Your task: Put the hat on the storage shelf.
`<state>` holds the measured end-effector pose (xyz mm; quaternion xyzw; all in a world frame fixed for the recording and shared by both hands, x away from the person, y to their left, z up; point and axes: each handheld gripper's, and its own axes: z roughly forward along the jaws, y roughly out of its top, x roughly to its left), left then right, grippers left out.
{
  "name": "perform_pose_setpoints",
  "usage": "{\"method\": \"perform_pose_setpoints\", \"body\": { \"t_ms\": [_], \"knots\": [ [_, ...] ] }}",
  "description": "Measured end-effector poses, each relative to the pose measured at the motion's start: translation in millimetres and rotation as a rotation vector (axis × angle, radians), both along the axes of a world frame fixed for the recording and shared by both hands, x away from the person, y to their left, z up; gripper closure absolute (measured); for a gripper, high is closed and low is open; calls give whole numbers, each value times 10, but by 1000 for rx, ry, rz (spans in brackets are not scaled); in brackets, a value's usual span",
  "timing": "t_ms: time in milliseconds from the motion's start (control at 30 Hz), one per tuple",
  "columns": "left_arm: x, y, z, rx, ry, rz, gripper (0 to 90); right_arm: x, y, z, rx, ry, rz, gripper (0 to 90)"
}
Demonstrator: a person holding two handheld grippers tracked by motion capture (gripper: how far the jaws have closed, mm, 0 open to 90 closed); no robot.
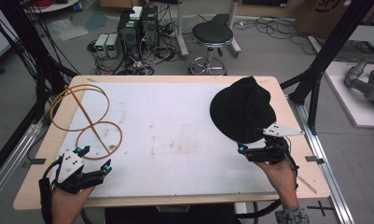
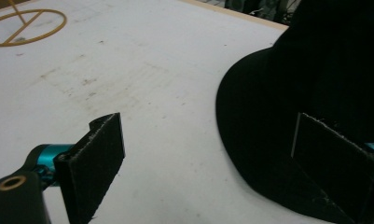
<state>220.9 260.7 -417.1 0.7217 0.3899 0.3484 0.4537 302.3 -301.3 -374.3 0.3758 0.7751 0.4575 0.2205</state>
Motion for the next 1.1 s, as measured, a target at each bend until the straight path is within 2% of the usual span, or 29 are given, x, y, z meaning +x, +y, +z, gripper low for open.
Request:
{"method": "perform_pose_setpoints", "body": {
  "t_ms": [67,200,333,400,467,633,833,967,1100],
  "knots": [
    [2,5,1,-5,2,0,168,18,-47,57,-1,-5,-24,93],
    [30,-12,-3,-11,6,-8,168,64,-167,190,33,-19,-72,92],
    [33,-40,-2,1,5,-17,168,150,-250,298,24,-25,-101,94],
    [34,-44,-3,1,4,-16,170,206,-286,336,18,-23,-109,127],
    [39,-40,-4,0,3,-19,170,267,-319,381,33,-19,-115,134],
    [37,-44,-7,4,6,-18,170,452,-412,482,58,-29,-149,139],
    [30,-35,-10,2,10,-18,170,688,-465,587,50,-44,-187,151],
    [28,-34,-12,5,13,-19,170,867,-477,660,55,-73,-201,166],
    [20,-29,-9,7,8,-18,170,1065,-439,690,44,-58,-216,171]
  ]
}}
